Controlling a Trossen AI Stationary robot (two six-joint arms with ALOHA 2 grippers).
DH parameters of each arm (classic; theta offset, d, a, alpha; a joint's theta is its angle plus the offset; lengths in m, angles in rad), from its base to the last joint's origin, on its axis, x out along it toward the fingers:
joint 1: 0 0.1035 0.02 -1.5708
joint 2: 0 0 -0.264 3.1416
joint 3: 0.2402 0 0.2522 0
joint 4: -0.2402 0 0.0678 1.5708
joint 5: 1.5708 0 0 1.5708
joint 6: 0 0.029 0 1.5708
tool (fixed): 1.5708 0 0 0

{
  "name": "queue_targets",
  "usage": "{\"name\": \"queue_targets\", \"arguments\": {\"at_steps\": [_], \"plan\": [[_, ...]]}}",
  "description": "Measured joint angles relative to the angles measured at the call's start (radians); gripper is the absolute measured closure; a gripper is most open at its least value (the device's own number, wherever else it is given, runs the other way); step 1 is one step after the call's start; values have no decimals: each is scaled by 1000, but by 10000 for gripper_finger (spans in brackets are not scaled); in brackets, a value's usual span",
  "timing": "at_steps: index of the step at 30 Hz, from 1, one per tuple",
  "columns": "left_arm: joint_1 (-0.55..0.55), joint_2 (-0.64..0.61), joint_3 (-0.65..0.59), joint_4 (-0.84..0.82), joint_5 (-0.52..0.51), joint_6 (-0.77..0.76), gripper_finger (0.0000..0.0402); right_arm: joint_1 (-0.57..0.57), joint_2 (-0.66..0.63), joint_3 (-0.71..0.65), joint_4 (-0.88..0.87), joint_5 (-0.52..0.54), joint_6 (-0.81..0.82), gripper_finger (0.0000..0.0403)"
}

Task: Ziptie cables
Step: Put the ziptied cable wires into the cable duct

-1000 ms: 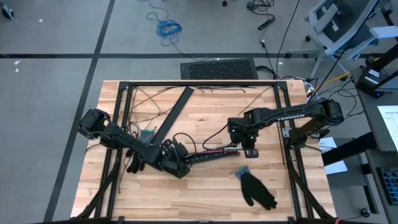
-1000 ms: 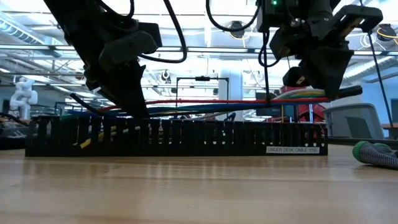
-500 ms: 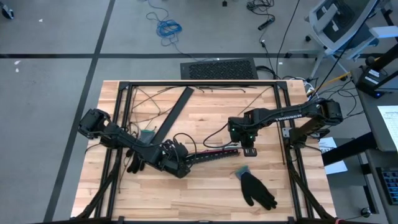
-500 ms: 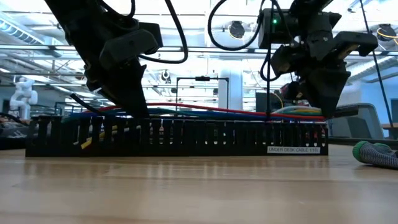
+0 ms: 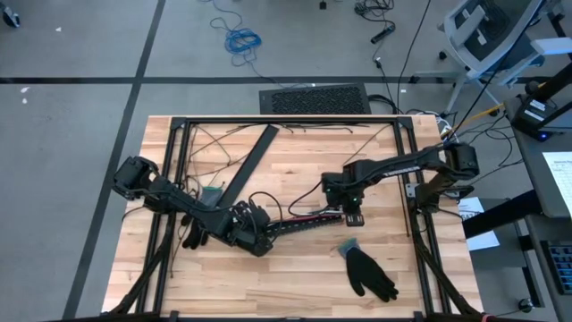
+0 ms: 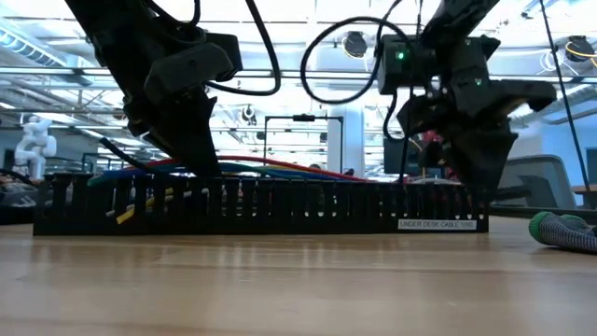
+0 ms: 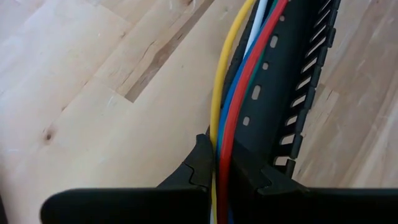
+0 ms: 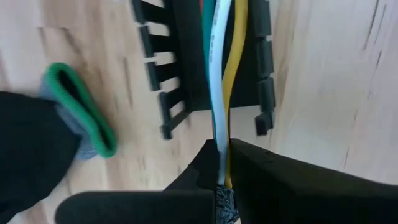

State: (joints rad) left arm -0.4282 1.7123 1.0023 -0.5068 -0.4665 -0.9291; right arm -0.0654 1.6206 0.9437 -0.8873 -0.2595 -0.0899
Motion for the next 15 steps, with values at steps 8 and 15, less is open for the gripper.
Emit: {"name": "queue_targets", "arguments": {"at_steps": [8,15], "plan": [[0,0,1,5,0,0,371,0,45,1,15,19,6,397],[-1,0,0,-12,0,1,371,0,47,-4,11,41,14,303]]}}
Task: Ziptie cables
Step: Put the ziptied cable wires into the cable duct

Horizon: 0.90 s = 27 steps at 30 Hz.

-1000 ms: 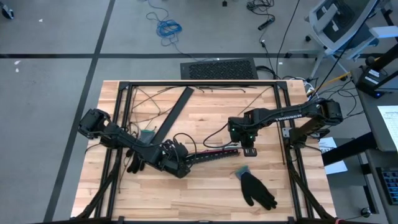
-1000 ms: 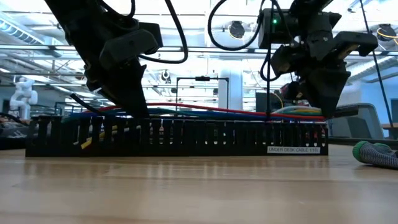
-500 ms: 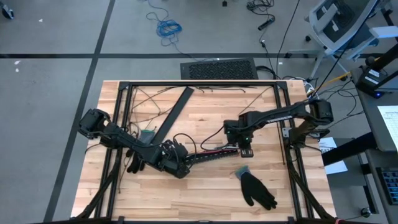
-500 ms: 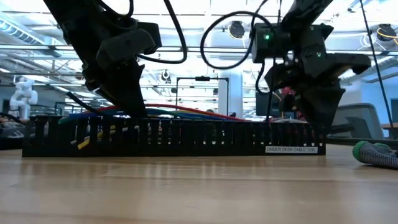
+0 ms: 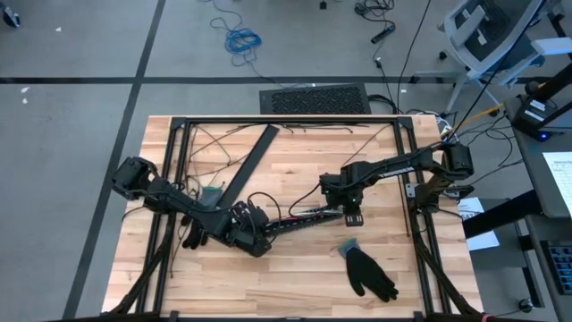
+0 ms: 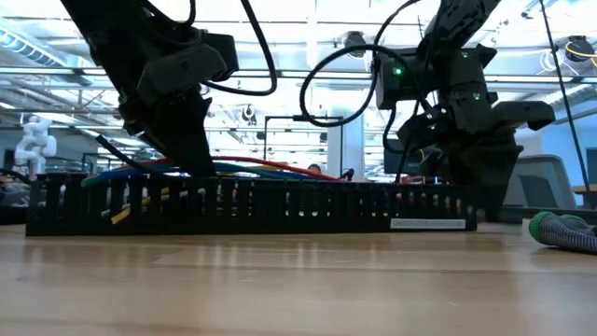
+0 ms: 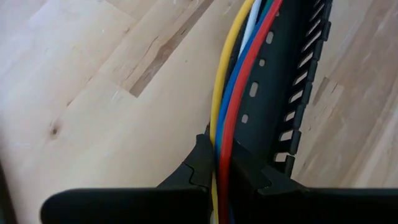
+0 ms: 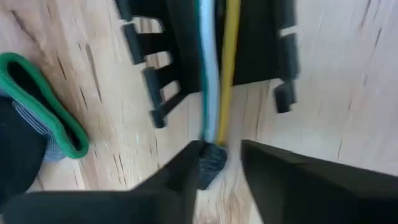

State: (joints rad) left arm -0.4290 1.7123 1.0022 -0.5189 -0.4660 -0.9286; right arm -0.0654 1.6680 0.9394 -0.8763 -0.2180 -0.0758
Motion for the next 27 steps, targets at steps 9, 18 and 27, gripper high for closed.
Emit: {"name": "queue_targets", "arguments": {"at_steps": [9,18,27], "plan": [[0,0,0,1,2,1,371,0,0,2,-29,18,-15,192],[1,2,29,-28,8,14,394,0,0,3,-54,13,-27,189],[-2,3,51,-26,40,29,397,-4,-29,4,-59,20,-64,190]]}}
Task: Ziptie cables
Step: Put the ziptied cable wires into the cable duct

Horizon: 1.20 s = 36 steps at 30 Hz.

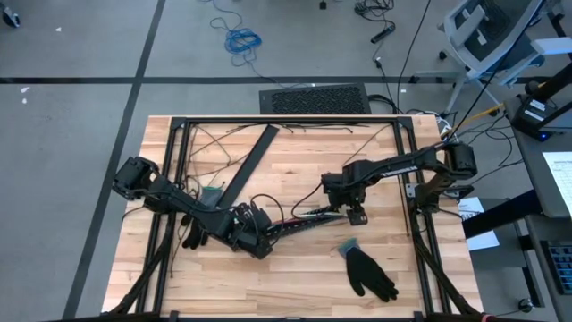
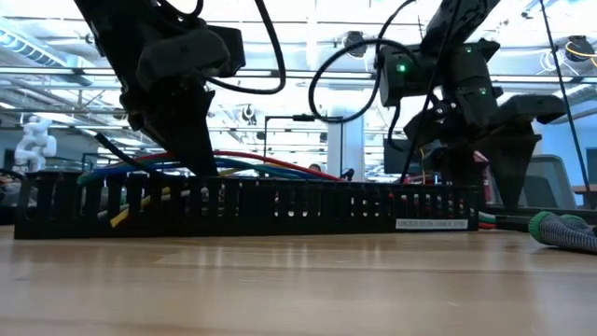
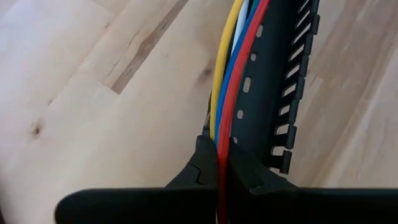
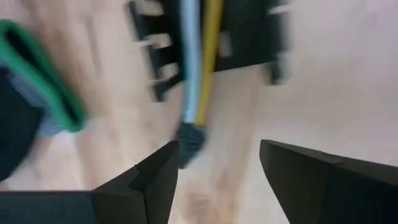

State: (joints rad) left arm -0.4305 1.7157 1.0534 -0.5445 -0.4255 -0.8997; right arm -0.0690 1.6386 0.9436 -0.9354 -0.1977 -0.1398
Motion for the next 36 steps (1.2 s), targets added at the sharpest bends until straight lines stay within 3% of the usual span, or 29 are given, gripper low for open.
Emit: {"name": "queue_targets", "arguments": {"at_steps": [4,18,36], "plan": [[-2,0,1,1,5,0,397,-19,-51,0,26,62,2,190],[-2,-2,3,-25,6,45,397,-11,-81,1,230,44,109,192],[-2,-3,4,-31,3,50,398,5,6,1,290,42,111,287]]}}
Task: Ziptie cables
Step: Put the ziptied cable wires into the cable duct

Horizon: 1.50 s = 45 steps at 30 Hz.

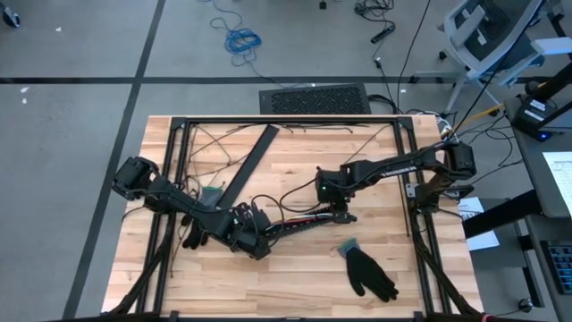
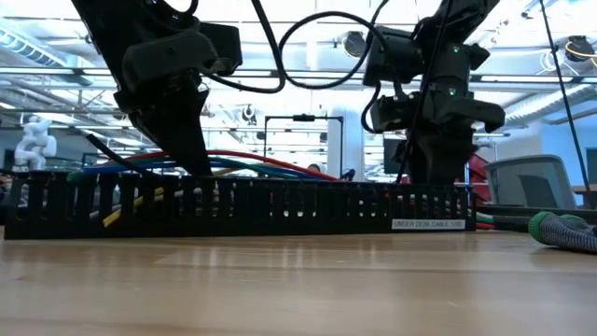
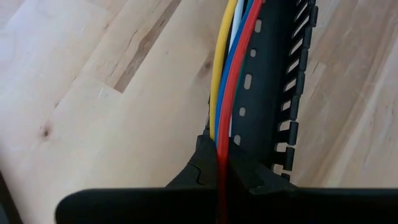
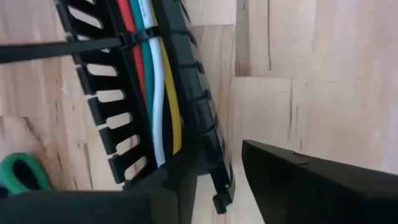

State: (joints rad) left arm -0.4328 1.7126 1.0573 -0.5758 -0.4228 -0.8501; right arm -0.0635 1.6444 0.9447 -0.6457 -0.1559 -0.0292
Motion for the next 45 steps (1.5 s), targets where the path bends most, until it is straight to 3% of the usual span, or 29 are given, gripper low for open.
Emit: {"name": "queue_targets", "arguments": {"at_steps": [15,45], "plan": [[0,0,0,-3,-2,0,398,0,23,0,22,-2,16,397],[-32,-2,2,-115,42,47,398,26,22,2,-14,-3,-62,403]]}}
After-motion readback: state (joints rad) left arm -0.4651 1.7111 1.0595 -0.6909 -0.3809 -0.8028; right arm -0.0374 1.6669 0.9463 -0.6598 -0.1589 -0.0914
